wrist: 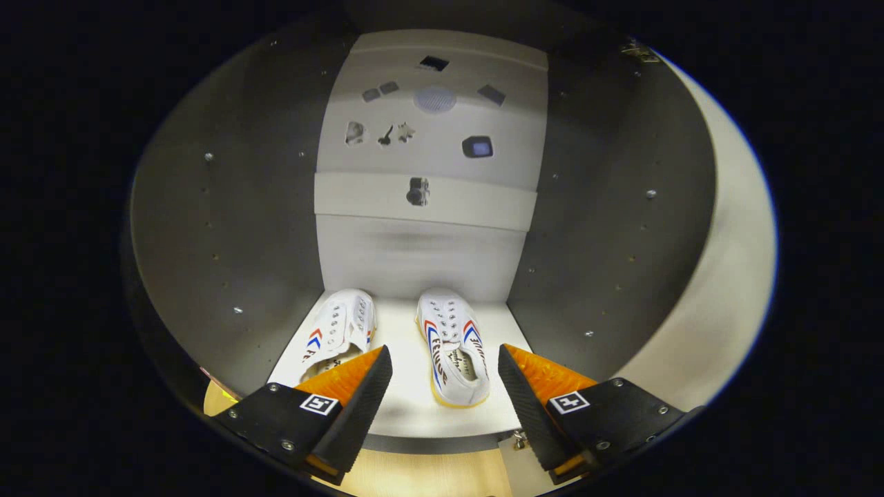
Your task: Open the shoe cabinet door, grab the shoes and put them into the shoe cabinet, then close the shoe cabinet door.
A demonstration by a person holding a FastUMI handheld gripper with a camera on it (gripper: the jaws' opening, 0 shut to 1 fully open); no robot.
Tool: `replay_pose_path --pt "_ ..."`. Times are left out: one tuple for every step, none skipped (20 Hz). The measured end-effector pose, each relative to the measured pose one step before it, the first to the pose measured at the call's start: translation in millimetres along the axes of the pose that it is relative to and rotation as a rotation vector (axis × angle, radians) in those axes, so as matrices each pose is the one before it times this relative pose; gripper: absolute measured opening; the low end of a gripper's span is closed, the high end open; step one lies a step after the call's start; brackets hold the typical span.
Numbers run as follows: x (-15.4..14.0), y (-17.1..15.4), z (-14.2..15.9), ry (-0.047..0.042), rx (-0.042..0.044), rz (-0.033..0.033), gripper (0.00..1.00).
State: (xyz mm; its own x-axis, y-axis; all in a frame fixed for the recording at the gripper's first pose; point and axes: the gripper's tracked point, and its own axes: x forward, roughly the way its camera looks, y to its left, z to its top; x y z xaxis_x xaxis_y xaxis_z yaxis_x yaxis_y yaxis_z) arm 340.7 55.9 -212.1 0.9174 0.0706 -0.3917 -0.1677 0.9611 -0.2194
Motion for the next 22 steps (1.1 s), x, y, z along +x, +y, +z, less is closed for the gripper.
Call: replay_pose_path --pt "-20.35 -3.24 2.74 -0.02223 0.00657 -0.00077 0.95" --pt "-19.58 -3.23 2.38 -0.0194 0.00496 -0.00213 0.95" --pt "-22.86 -3.73 2.23 -0.01937 0.0023 -0.00132 0.95" --pt "-20.94 -3.21 1.26 -0.01742 0.00208 -0.00308 0.95" --pt "-22.08 -3.93 0.77 -0.01434 -0.0022 -0.00554 0.95" --pt "-22.09 -4.45 -0.02 -0.01083 -0.0038 -0.00664 0.95" --pt "-23.53 -3.67 -0.31 -0.00974 -0.00172 -0.00174 0.95" --pt "-24.97 -2.09 0.84 -0.01201 0.00215 0.00057 0.95" --pt "-24.46 -2.99 1.75 -0.0138 0.00219 -0.00031 0.95" --pt "-22.65 -4.54 0.04 -0.01327 -0.00147 -0.00644 0.95" --pt "-22.63 -7.36 0.72 -0.01005 -0.00505 -0.0131 0.95" --pt "-20.44 -8.0 -1.25 -0.00385 -0.00235 -0.0157 0.95" --pt "-21.01 -12.97 -1.52 -0.00279 0.00355 -0.01624 0.95" --pt "-21.32 -14.66 -2.79 -0.00182 0.00865 -0.02197 0.95" --pt "-16.92 -15.73 -2.22 -0.0049 0.01096 -0.02917 0.95" --pt "-16.05 -17.9 -2.79 -0.00454 0.00856 -0.02707 0.95" --pt "-13.42 -18.88 -2.61 -0.00407 0.00865 -0.0319 0.95" --pt "-11.29 -20.89 -3.33 -0.00456 0.00337 -0.0336 0.95" --pt "-7.59 -24.47 -3.85 -0.00081 0.00207 -0.0507 0.95" --pt "-2.41 -25.95 -2.26 -0.00375 -0.00076 -0.05222 0.95" --pt "1.51 -23.96 -2.66 -0.00487 0.0053 -0.05001 0.95" --pt "3.42 -19.3 -2.29 -0.00495 0.0119 -0.04006 0.95"
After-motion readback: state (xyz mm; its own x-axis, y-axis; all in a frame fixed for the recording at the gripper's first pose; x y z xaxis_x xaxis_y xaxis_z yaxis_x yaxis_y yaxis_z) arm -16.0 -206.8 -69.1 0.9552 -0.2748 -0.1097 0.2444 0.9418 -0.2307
